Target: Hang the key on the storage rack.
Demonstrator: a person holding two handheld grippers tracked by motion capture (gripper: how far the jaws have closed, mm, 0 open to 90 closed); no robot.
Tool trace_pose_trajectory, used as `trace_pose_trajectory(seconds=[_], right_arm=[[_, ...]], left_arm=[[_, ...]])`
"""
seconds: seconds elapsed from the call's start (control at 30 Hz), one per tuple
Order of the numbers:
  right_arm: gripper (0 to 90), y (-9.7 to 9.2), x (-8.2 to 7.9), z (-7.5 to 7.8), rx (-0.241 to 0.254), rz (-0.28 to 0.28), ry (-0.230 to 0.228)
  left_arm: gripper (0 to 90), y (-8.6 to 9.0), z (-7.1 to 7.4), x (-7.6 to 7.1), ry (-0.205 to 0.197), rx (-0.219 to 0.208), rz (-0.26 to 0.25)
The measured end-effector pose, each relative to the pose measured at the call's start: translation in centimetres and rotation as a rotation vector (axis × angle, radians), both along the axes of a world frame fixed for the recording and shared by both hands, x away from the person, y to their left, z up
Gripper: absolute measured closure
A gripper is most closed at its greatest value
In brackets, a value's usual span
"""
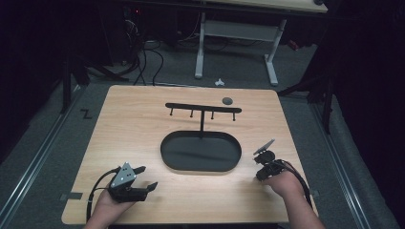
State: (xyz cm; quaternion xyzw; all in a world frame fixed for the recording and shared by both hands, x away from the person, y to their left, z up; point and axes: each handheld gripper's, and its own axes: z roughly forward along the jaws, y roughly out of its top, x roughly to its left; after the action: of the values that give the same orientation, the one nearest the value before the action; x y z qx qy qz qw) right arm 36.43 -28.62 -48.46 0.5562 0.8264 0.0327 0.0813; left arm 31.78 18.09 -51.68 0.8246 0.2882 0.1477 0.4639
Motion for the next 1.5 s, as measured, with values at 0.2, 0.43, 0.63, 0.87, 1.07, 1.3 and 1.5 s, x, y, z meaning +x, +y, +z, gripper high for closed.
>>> trace_pose_trajectory(seconds=[0.2,0.43,0.63,0.87,1.07,1.3,1.5], right_arm=[[66.7,0.0,0.4,0.1,-0.001,-0.007,-0.014],[64.2,-0.4,0.6,0.8,0.025,-0.042,-0.034],[60.8,-0.6,0.9,1.3,0.045,-0.121,-0.066],[79.1,-0.4,1.2,0.6,0.023,-0.120,-0.076],[88.4,-0.7,1.0,1.0,0.023,-0.119,-0.080],[88.6,-0.4,0.5,1.9,0.063,-0.101,-0.084],[88.6,-0.3,0.3,3.7,0.080,-0.081,-0.103]], left_arm=[[25.5,0.0,0.0,0.0,0.000,0.000,0.001],[25.5,0.0,0.0,0.0,0.000,0.001,-0.001],[25.6,-0.1,0.0,0.0,0.000,-0.001,-0.002],[25.6,0.0,-0.1,0.0,0.000,0.004,-0.001],[25.6,-0.1,-0.1,0.0,0.001,0.004,-0.001],[25.6,-0.1,-0.1,0.0,0.003,0.008,-0.003],[25.6,-0.1,-0.1,0.0,0.003,0.007,-0.002]])
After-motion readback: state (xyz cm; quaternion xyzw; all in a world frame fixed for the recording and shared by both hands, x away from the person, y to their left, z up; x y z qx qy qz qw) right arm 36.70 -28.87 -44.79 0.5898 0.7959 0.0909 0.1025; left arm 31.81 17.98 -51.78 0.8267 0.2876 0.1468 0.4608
